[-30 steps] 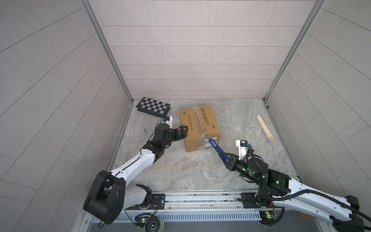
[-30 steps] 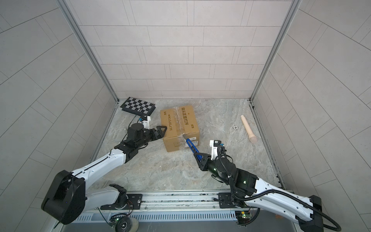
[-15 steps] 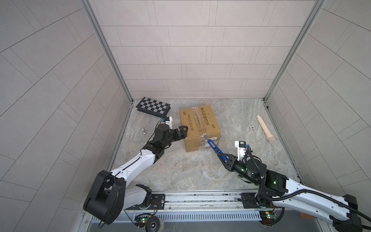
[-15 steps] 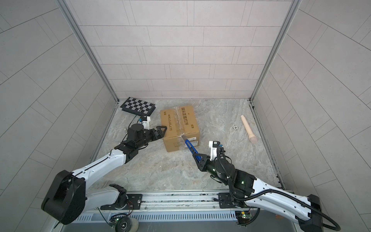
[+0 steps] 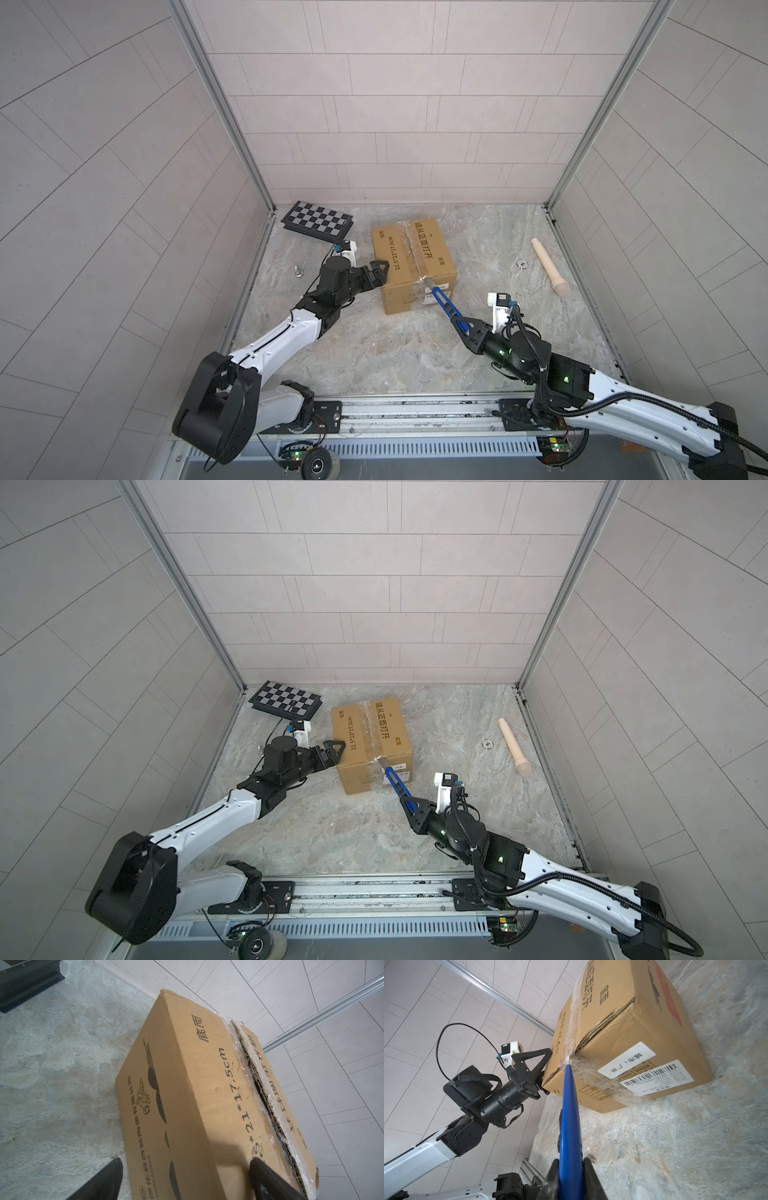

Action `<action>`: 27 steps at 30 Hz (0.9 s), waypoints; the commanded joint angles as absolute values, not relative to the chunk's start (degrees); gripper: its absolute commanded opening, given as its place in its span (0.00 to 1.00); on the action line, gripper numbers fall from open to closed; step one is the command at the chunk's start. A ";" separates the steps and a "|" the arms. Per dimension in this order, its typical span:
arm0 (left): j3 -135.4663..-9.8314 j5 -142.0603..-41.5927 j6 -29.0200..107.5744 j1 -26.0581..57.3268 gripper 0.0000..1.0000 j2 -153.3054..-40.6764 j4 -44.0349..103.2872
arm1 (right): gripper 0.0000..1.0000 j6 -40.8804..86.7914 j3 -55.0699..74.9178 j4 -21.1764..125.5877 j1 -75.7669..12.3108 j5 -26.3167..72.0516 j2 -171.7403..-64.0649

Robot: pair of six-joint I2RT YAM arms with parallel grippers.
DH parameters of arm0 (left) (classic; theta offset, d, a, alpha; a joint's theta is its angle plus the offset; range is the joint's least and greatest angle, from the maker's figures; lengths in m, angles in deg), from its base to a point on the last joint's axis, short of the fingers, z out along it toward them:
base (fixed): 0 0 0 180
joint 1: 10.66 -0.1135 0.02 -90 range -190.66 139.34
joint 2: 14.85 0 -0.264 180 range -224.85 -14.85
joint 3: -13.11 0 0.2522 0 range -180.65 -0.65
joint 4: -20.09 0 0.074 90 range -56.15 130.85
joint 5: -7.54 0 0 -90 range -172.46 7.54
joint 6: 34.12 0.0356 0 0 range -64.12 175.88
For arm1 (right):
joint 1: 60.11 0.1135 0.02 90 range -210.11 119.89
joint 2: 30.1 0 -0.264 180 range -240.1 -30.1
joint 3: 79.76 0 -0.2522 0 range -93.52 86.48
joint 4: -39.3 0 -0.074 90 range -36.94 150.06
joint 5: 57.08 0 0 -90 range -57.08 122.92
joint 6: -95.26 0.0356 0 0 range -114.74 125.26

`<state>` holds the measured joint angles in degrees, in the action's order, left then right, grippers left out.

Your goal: Unpack the express box

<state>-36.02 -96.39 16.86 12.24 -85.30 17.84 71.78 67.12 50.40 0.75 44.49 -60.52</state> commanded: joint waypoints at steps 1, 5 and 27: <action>-34.93 -96.43 16.91 12.29 0.98 -85.66 17.82 | 0.00 72.77 67.81 47.71 0.97 46.37 -60.47; -35.01 -96.43 16.85 12.29 0.97 -85.89 17.67 | 0.00 73.52 67.70 48.32 0.97 46.18 -60.26; -35.05 -96.94 16.31 12.28 0.97 -86.13 17.15 | 0.00 75.63 69.88 46.49 0.97 46.65 -60.02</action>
<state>-35.98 -96.61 16.25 12.24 -85.59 17.33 74.68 68.54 48.70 0.75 44.65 -60.14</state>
